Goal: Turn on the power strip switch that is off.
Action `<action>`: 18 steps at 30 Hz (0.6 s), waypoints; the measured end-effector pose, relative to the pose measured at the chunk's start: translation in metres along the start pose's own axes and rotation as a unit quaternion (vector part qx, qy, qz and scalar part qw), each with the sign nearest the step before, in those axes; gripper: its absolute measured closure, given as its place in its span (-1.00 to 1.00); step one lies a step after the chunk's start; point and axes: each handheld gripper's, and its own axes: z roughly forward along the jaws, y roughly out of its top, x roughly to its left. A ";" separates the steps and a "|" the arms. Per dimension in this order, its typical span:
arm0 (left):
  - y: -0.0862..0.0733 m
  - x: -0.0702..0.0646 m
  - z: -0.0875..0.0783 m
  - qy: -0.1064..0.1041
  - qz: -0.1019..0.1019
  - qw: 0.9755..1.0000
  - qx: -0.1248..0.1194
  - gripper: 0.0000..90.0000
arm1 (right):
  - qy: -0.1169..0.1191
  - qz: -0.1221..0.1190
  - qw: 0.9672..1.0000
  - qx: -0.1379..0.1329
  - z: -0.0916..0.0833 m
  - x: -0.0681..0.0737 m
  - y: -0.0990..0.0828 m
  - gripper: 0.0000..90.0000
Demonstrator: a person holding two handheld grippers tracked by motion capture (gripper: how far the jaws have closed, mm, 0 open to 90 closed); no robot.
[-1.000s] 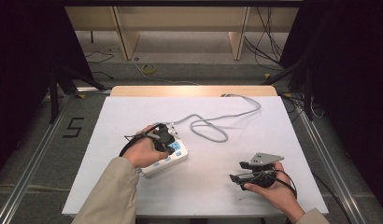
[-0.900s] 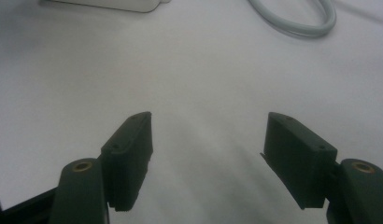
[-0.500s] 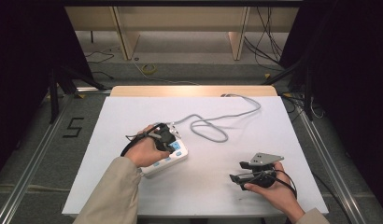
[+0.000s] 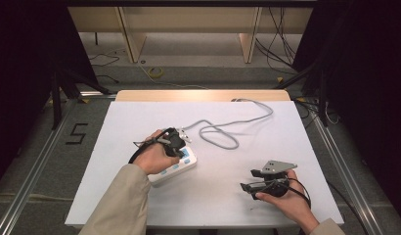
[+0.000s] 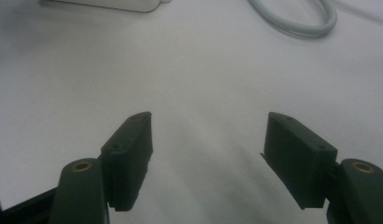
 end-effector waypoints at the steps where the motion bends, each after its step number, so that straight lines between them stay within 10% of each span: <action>1: 0.000 0.000 0.000 0.002 0.000 1.000 0.000 0.99 | 0.000 0.000 1.000 0.000 0.000 0.000 0.000 -0.26; 18: 0.002 -0.002 0.009 0.008 -0.018 1.000 0.006 0.99 | -0.001 -0.001 1.000 0.000 0.000 0.000 0.000 -0.26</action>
